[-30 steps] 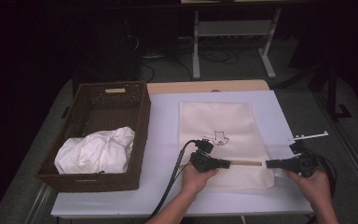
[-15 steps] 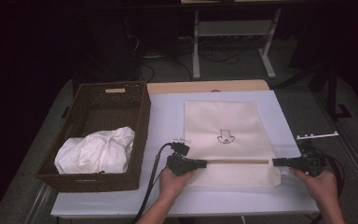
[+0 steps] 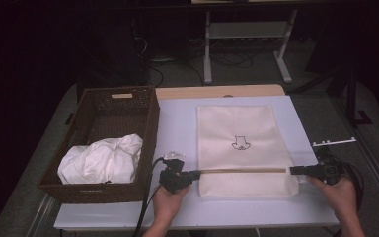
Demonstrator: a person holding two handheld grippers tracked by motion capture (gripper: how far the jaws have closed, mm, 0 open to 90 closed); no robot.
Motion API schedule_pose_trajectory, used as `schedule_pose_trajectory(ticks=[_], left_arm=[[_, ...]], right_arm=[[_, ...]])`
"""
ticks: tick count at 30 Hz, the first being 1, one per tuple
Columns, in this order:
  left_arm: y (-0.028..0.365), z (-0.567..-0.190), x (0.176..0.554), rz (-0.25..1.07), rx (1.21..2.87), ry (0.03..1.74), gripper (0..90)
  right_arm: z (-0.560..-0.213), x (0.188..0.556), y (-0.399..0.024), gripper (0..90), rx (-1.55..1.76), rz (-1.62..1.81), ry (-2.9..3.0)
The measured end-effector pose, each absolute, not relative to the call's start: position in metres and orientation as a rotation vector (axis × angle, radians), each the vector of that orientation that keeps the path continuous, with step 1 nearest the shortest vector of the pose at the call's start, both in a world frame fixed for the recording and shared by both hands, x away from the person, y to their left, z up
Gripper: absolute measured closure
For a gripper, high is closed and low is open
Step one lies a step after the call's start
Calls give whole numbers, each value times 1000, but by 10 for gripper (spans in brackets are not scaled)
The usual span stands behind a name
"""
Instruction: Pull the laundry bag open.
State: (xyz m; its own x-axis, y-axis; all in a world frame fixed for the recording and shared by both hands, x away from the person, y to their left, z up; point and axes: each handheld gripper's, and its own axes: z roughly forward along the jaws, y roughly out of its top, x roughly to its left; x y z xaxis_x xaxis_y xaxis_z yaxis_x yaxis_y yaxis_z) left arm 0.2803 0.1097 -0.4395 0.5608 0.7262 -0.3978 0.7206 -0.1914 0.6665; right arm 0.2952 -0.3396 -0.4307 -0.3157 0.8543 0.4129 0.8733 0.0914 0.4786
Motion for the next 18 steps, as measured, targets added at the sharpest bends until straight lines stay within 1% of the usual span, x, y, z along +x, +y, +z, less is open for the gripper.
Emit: schedule_pose_trajectory(ticks=[1, 7, 9, 12, 15, 16, 17, 18], left_arm=[[115, -442, 277, 2, 1921, 1179, 875], [119, -441, 272, 42, 1921, 1174, 872], [120, -441, 272, 27, 1915, 1157, 863], [123, -444, 272, 37, 1917, 1158, 852], [123, -445, 272, 32, 1914, 1149, 804], [123, -445, 271, 28, 1918, 1141, 804], [124, -444, 271, 24, 1922, 1131, 759], [124, -444, 271, 25, 1919, 1127, 749]], right_arm=[[-433, 297, -339, 845, -1803, -1049, -2296], [-432, 298, -330, 835, -1780, -1051, -2350], [-432, 296, -327, 812, -1756, -1057, -2370], [-429, 289, -325, 716, -1740, -1108, -2390], [-425, 281, -322, 623, -1729, -1137, -2413], [-425, 281, -322, 623, -1729, -1137, -2413], [-423, 277, -322, 580, -1724, -1157, -2424], [-421, 274, -322, 568, -1725, -1172, -2428]])
